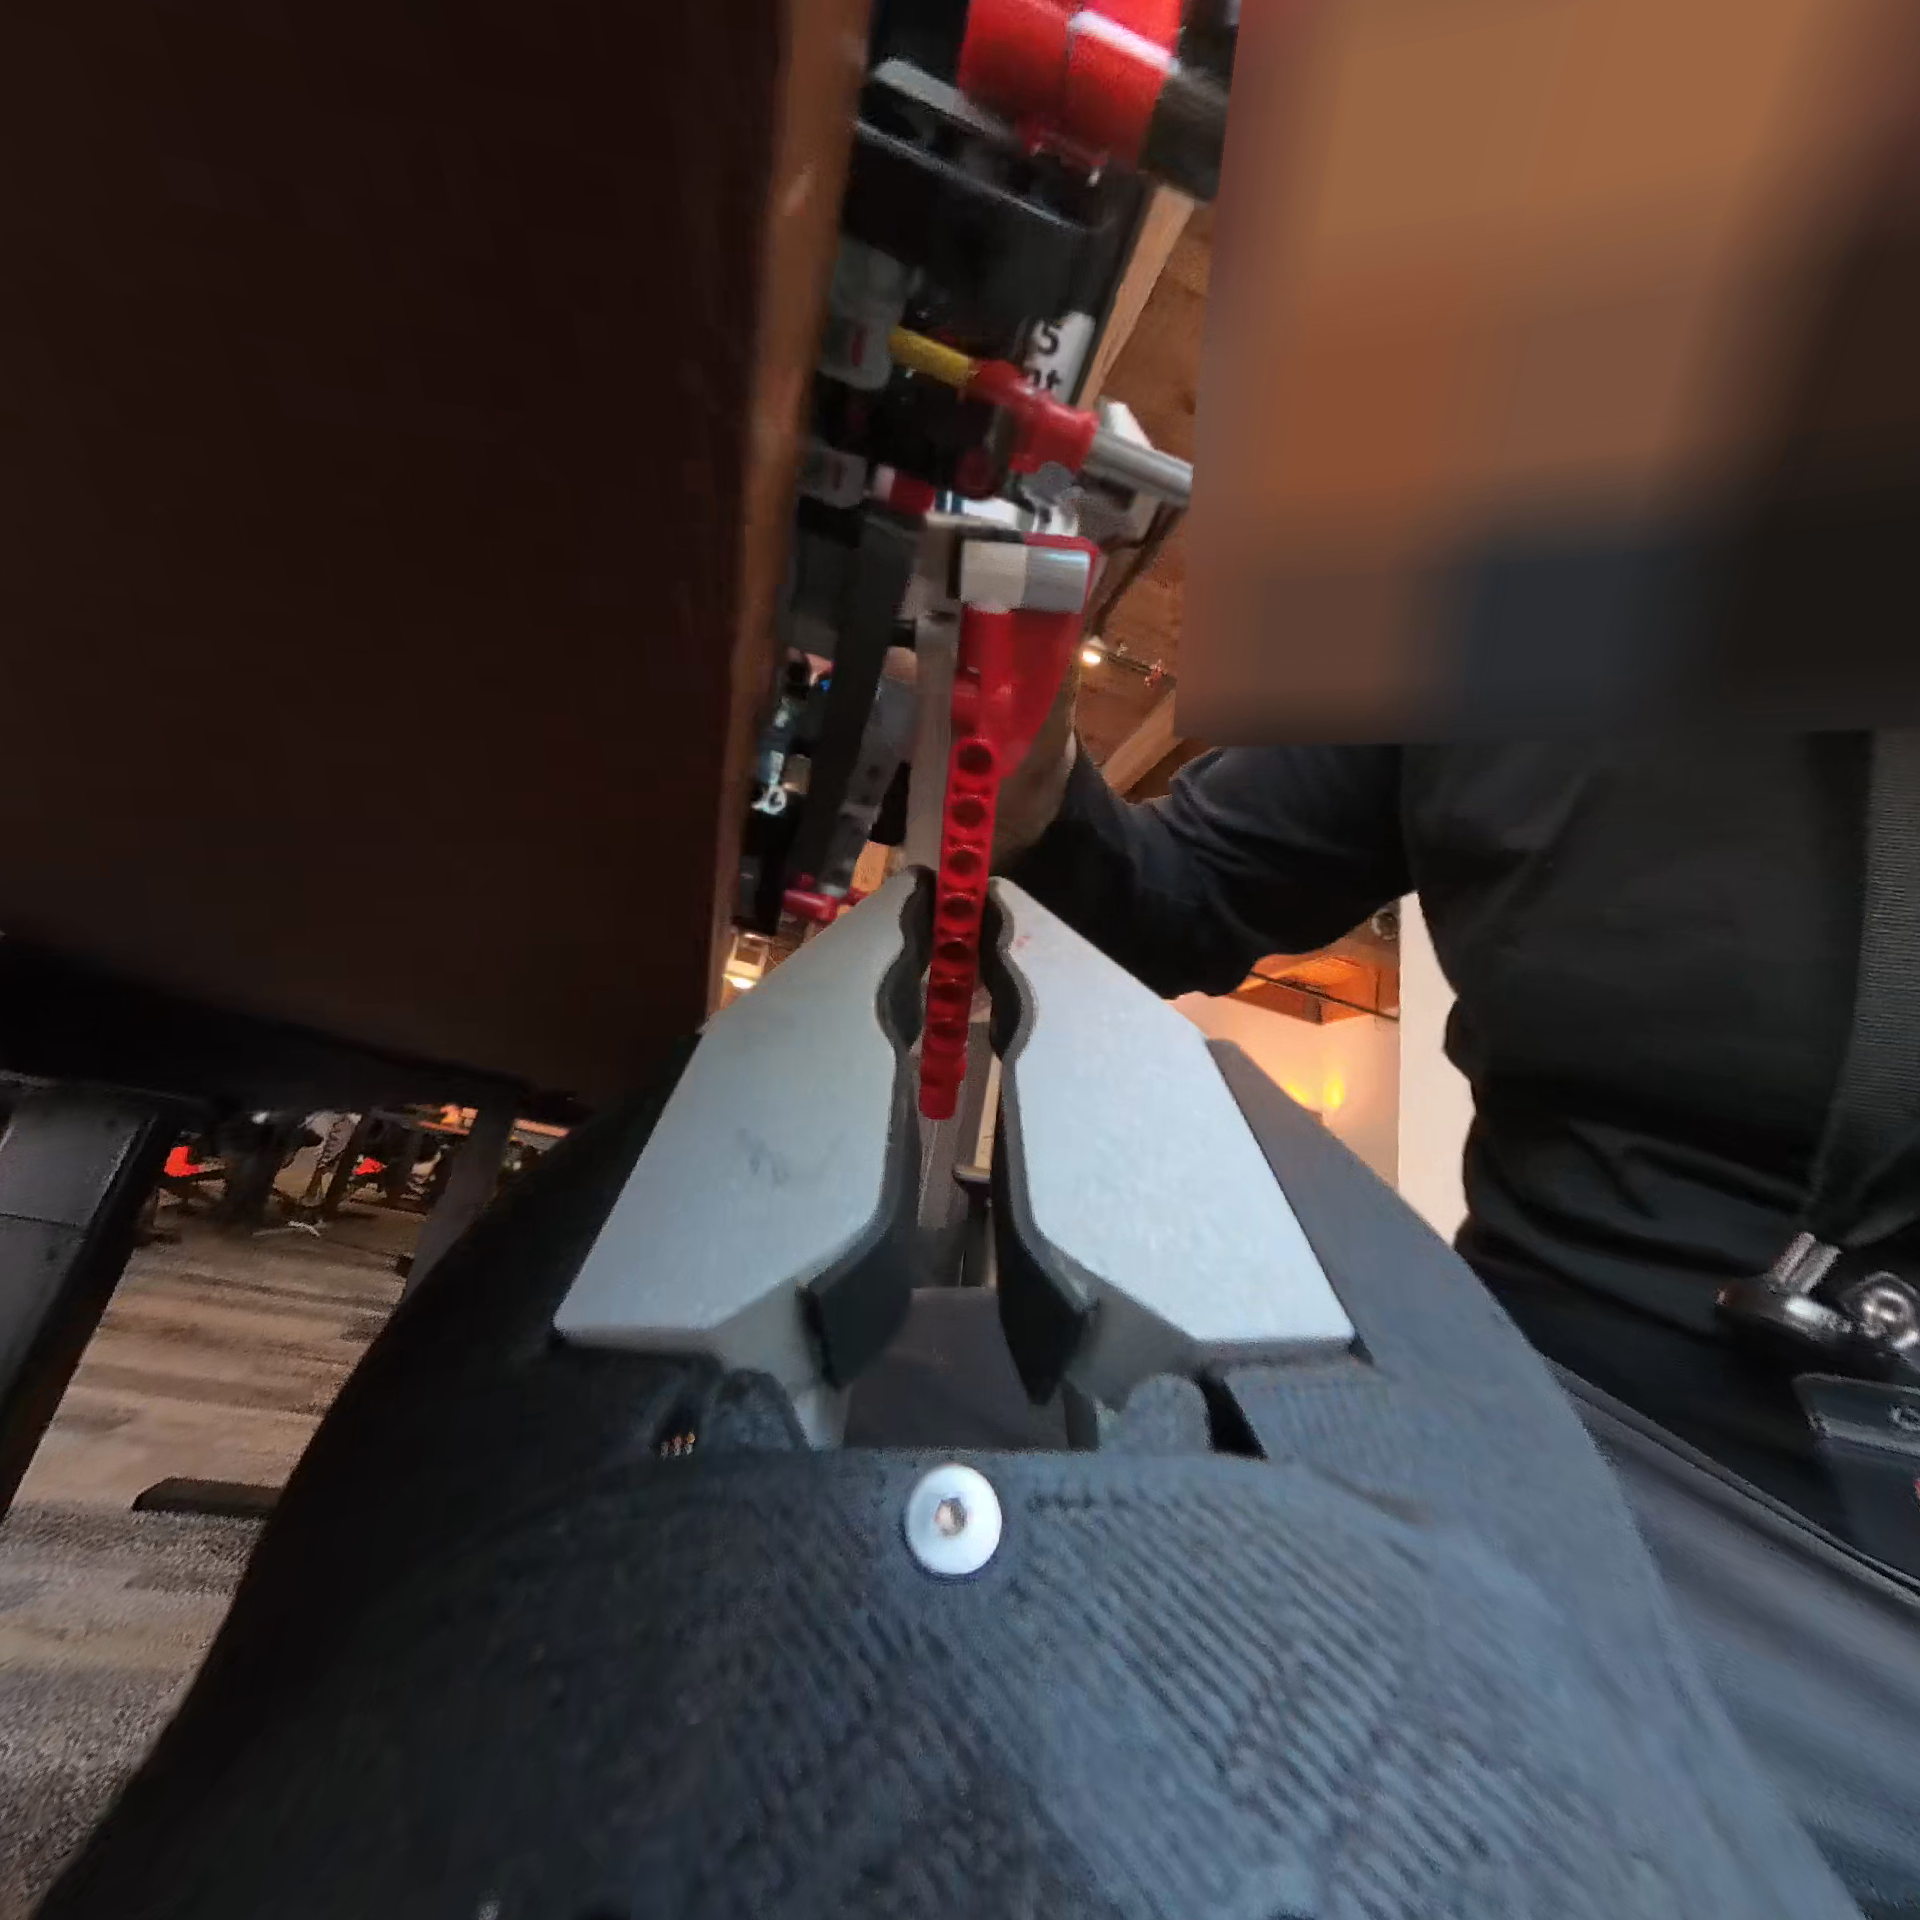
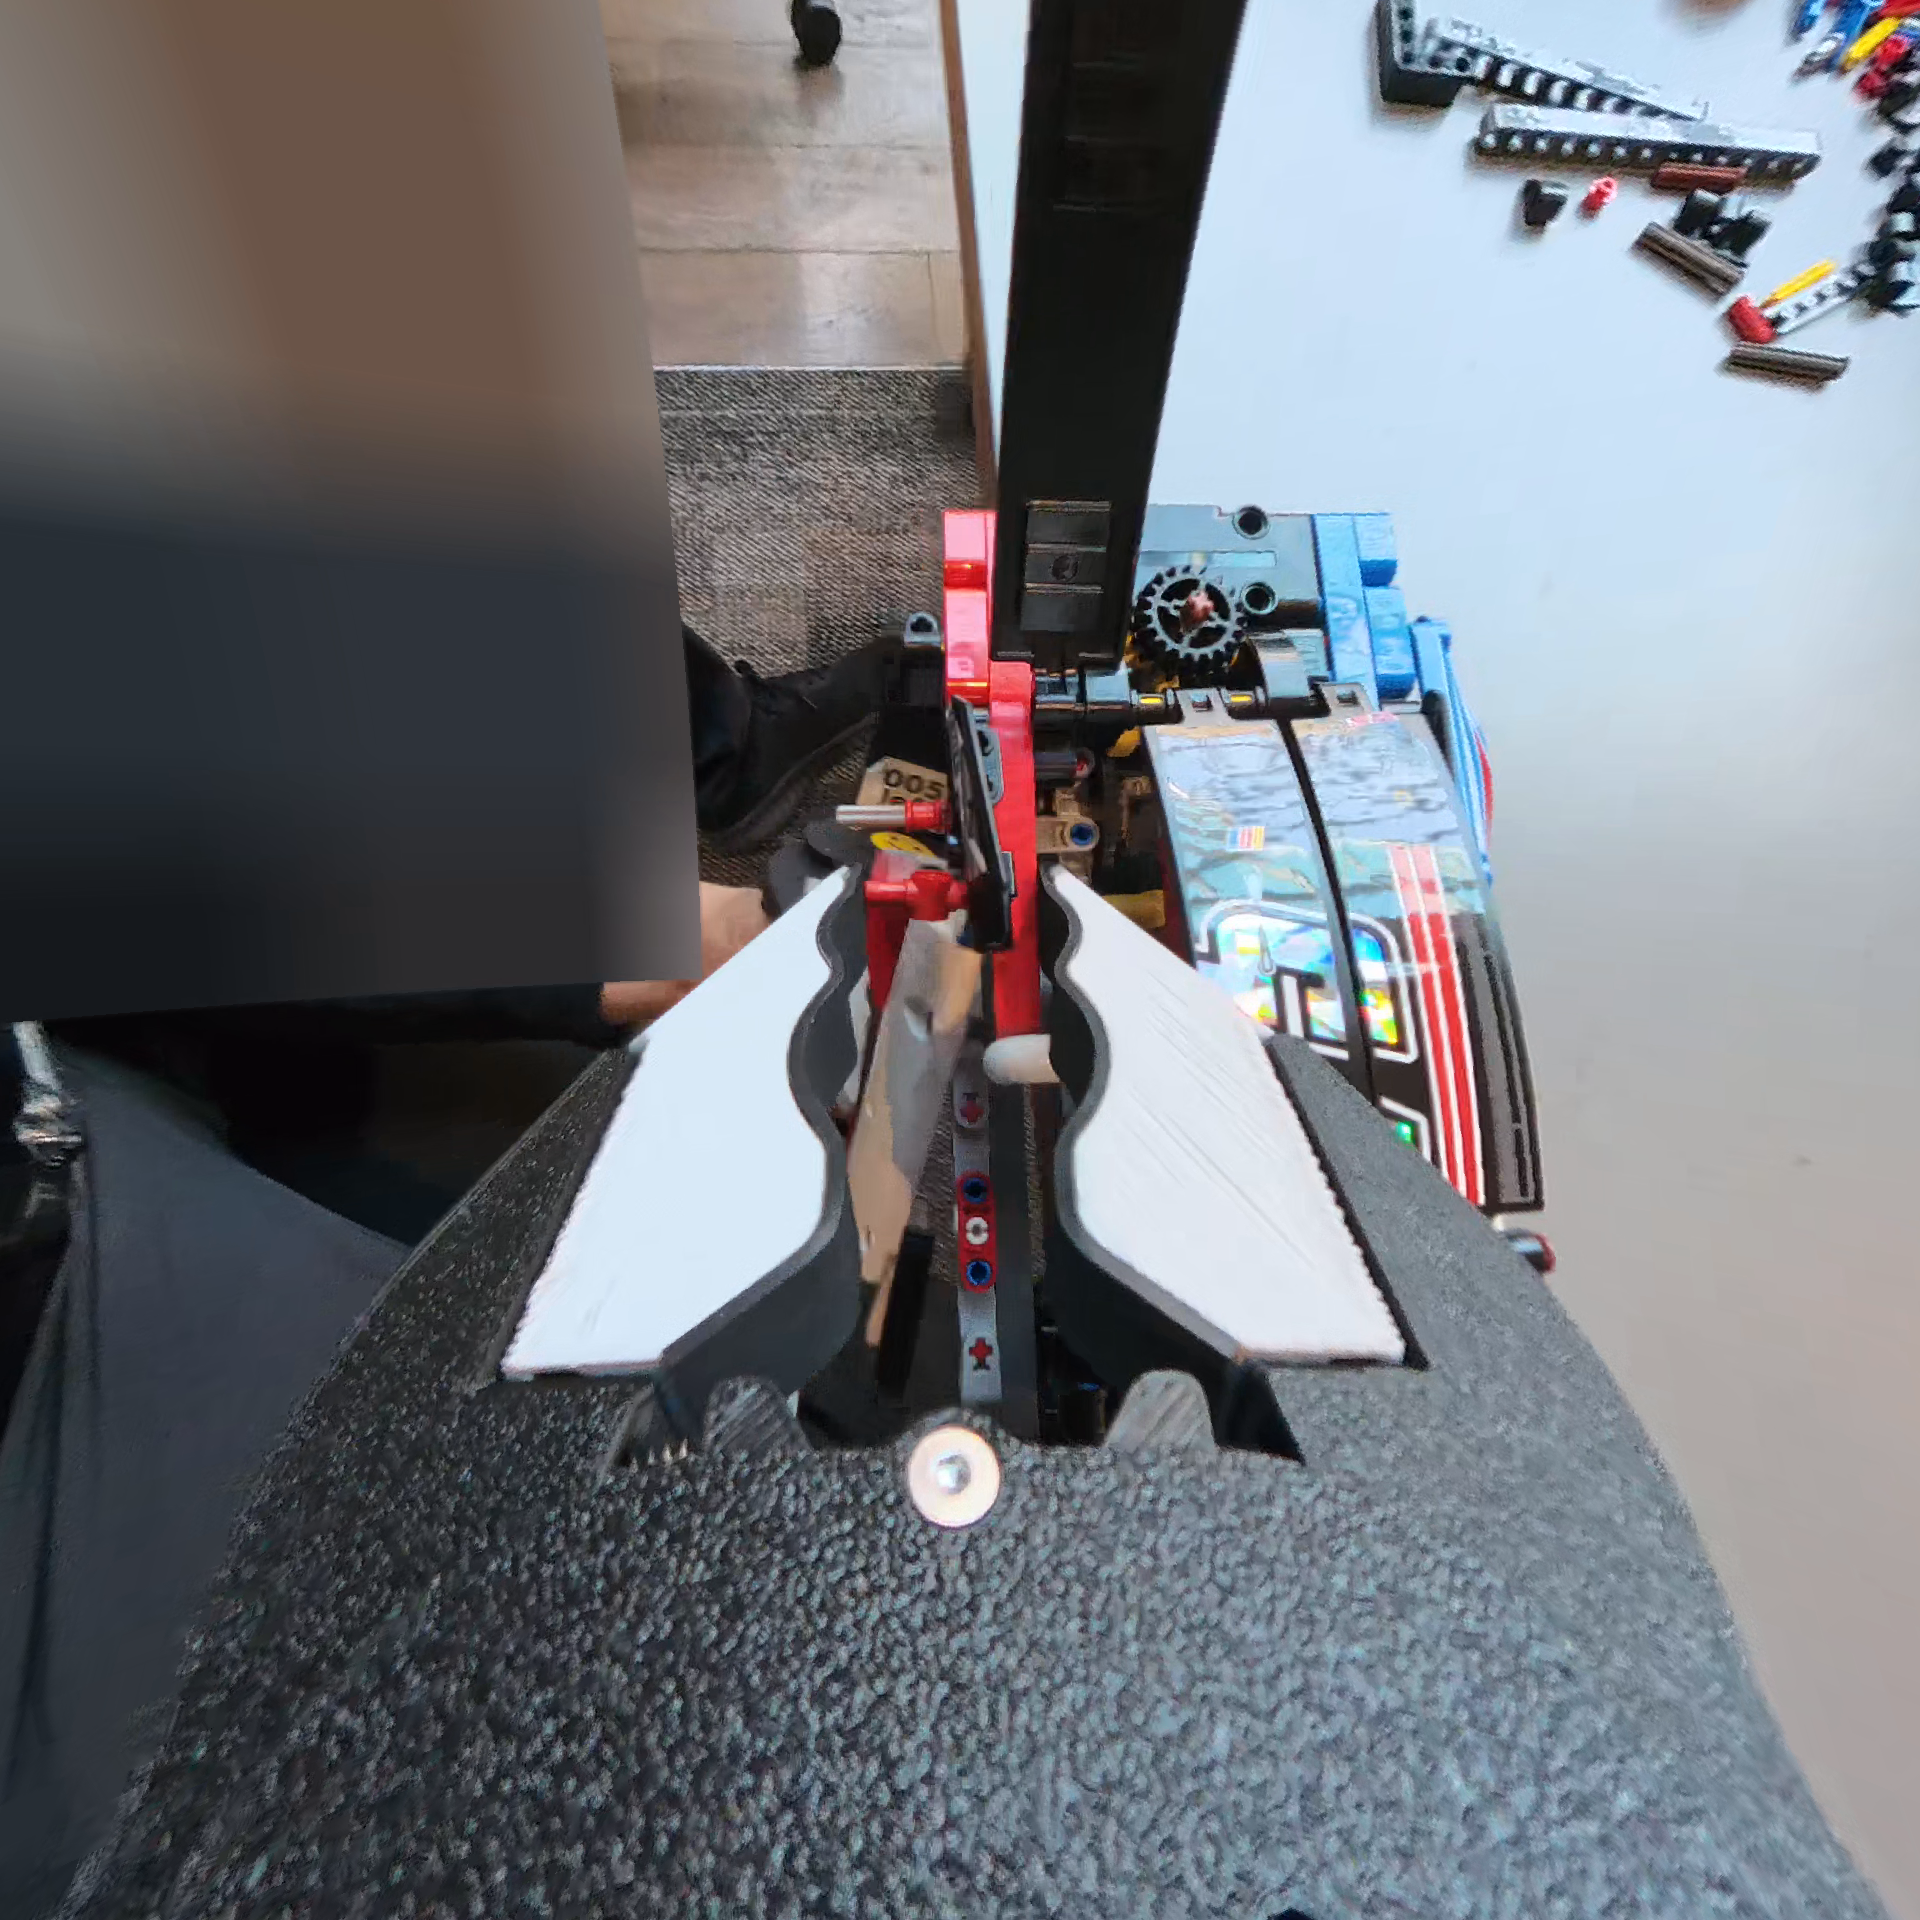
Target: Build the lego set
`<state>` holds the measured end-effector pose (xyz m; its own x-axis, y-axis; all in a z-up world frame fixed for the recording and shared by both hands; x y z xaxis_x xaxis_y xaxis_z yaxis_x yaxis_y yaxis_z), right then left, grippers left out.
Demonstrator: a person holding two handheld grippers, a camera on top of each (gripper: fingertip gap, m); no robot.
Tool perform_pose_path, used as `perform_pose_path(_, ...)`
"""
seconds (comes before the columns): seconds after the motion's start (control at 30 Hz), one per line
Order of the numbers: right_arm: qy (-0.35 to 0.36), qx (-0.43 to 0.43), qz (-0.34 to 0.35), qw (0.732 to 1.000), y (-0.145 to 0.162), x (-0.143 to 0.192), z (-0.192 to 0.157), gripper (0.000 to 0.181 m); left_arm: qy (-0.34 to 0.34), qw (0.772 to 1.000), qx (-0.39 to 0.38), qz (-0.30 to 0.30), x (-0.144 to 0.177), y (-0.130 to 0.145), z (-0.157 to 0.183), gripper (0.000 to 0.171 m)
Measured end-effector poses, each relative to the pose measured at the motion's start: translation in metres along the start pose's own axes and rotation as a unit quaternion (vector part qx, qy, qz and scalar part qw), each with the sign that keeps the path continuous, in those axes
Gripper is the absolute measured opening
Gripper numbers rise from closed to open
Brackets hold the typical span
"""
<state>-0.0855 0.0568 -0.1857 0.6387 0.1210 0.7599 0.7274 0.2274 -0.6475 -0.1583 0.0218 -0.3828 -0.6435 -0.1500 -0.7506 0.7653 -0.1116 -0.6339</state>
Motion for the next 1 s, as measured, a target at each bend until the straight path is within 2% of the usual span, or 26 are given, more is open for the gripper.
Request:
perform_pose_path(0.13,0.039,0.023,-0.014,0.999,0.003,-0.002,0.003,0.03,-0.021,1.0,-0.011,0.014,0.017,0.002,0.0,0.005)
perform_pose_path(0.3,0.043,0.006,-0.011,0.999,0.006,0.0,0.016,0.033,-0.038,0.999,-0.002,0.018,0.022,0.001,-0.002,0.005)
perform_pose_path(0.33,0.04,-0.004,-0.012,0.999,0.006,0.0,0.019,0.037,-0.038,0.999,-0.001,0.019,0.021,0.0,-0.002,0.005)
perform_pose_path(0.4,0.034,-0.024,-0.012,0.999,0.007,0.002,0.02,0.061,-0.041,0.999,0.006,0.013,0.019,-0.001,-0.001,0.005)
perform_pose_path(0.43,0.041,-0.026,-0.011,0.999,0.009,0.003,0.019,0.065,-0.045,0.999,0.012,0.008,0.018,-0.001,0.001,0.005)
perform_pose_path(0.57,0.107,0.012,0.002,0.994,0.018,0.002,0.021,0.055,-0.061,0.998,0.035,-0.006,0.009,0.0,0.009,0.005)
perform_pose_path(0.73,0.181,0.011,0.029,0.983,0.026,0.021,0.012,0.056,-0.097,0.994,0.022,-0.035,0.013,-0.007,0.013,0.005)
perform_pose_path(0.83,0.219,-0.016,0.054,0.974,0.043,0.036,0.005,0.06,-0.113,0.991,-0.004,-0.065,0.017,-0.015,0.014,0.005)
perform_pose_path(0.9,0.218,-0.026,0.045,0.975,0.058,0.047,-0.008,0.063,-0.096,0.992,0.009,-0.086,0.02,-0.02,0.021,0.006)
perform_pose_path(1.0,0.235,-0.026,0.054,0.97,0.082,0.069,-0.029,0.061,-0.073,0.984,0.061,-0.149,0.037,-0.019,0.048,0.006)
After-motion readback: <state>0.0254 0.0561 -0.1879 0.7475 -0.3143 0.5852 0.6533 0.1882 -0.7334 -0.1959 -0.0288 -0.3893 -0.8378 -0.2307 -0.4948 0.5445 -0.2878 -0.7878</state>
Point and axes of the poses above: each gripper's, where its closed fingertips meet, x back along the fingers, y out of its underside, z = x × y across the jaws, the point moved 10 cm from there along x, back along the fingers, and after that the axes turned 3 degrees about -z, right-handed, at the moved point
